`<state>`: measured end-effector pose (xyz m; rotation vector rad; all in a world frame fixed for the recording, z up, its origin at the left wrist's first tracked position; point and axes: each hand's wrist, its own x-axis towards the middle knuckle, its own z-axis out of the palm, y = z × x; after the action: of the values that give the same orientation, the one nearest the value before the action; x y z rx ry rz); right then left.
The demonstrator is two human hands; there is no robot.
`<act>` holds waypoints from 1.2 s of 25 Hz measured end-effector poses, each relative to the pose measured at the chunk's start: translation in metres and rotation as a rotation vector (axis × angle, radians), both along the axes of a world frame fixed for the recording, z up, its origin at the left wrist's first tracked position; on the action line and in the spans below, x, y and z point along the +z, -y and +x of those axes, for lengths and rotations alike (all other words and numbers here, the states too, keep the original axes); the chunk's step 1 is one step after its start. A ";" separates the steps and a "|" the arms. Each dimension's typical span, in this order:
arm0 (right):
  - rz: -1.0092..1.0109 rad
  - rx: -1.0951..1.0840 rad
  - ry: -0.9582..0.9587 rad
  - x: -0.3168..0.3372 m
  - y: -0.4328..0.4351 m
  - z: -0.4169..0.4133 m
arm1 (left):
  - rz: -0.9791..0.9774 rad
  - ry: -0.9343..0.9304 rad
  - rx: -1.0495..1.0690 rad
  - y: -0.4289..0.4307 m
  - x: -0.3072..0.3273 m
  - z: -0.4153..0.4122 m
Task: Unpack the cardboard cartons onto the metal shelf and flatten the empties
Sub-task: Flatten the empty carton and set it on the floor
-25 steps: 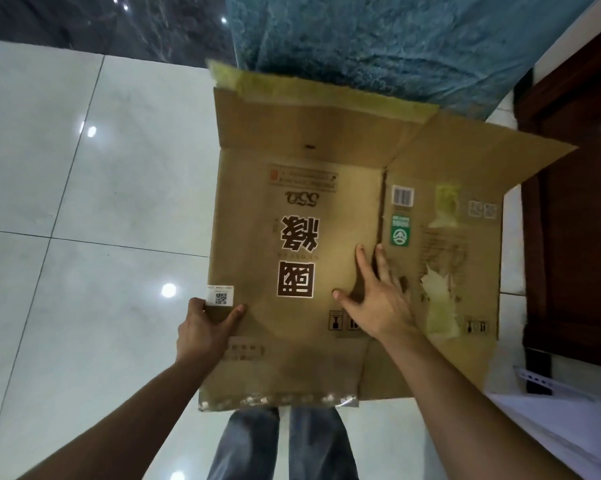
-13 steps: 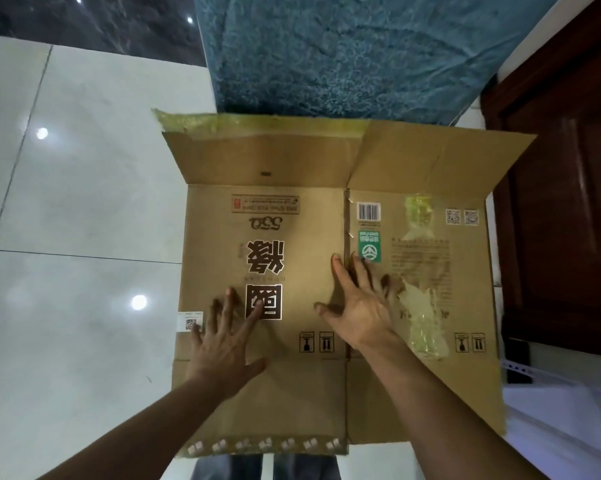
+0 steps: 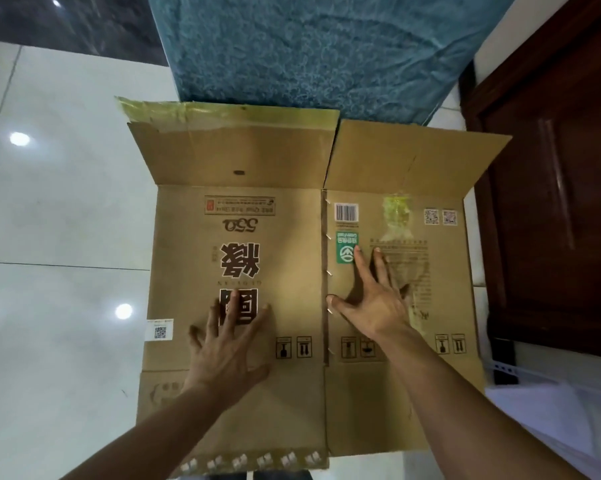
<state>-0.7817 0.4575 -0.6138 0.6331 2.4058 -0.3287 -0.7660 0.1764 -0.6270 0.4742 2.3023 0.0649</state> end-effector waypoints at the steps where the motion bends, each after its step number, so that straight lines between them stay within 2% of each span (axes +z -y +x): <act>1: -0.015 0.007 0.050 -0.005 -0.003 -0.001 | -0.034 0.009 -0.011 -0.005 -0.003 0.003; 4: -0.028 0.012 0.076 -0.008 -0.001 -0.008 | -0.086 0.005 -0.026 -0.010 -0.005 -0.001; 7: 0.060 0.085 -0.134 0.002 -0.002 -0.015 | 0.006 -0.069 0.024 -0.005 -0.003 0.000; 9: 0.001 0.138 -0.167 -0.002 -0.004 -0.035 | 0.041 -0.167 0.093 -0.002 -0.004 0.002; 11: -0.068 0.180 -0.081 -0.012 -0.002 -0.055 | 0.005 -0.144 0.109 -0.006 -0.009 0.006; 14: -0.046 0.190 0.056 -0.018 -0.003 -0.069 | -0.052 -0.113 0.090 -0.015 -0.012 0.005; 16: -0.002 0.231 0.001 -0.006 -0.001 -0.069 | -0.046 -0.096 0.090 -0.015 -0.005 0.007; 19: -0.033 0.439 -0.122 0.000 0.025 -0.064 | -0.031 -0.121 0.215 -0.004 0.005 0.018; 21: -0.005 0.518 -0.052 -0.009 0.032 -0.059 | -0.070 -0.064 0.267 -0.006 0.003 0.022; 25: 0.010 0.497 0.062 -0.017 0.042 -0.070 | -0.107 0.007 0.281 -0.004 0.002 0.019; 28: 0.083 0.536 -0.112 -0.007 0.057 -0.077 | -0.015 -0.013 0.340 0.003 0.004 0.022; 30: 0.062 0.665 -0.189 -0.003 0.075 -0.087 | 0.057 -0.063 0.406 0.012 0.001 0.028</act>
<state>-0.8689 0.3821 -0.6172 -0.2007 2.6465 -0.0290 -0.7383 0.1641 -0.6259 0.0308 2.4313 0.3188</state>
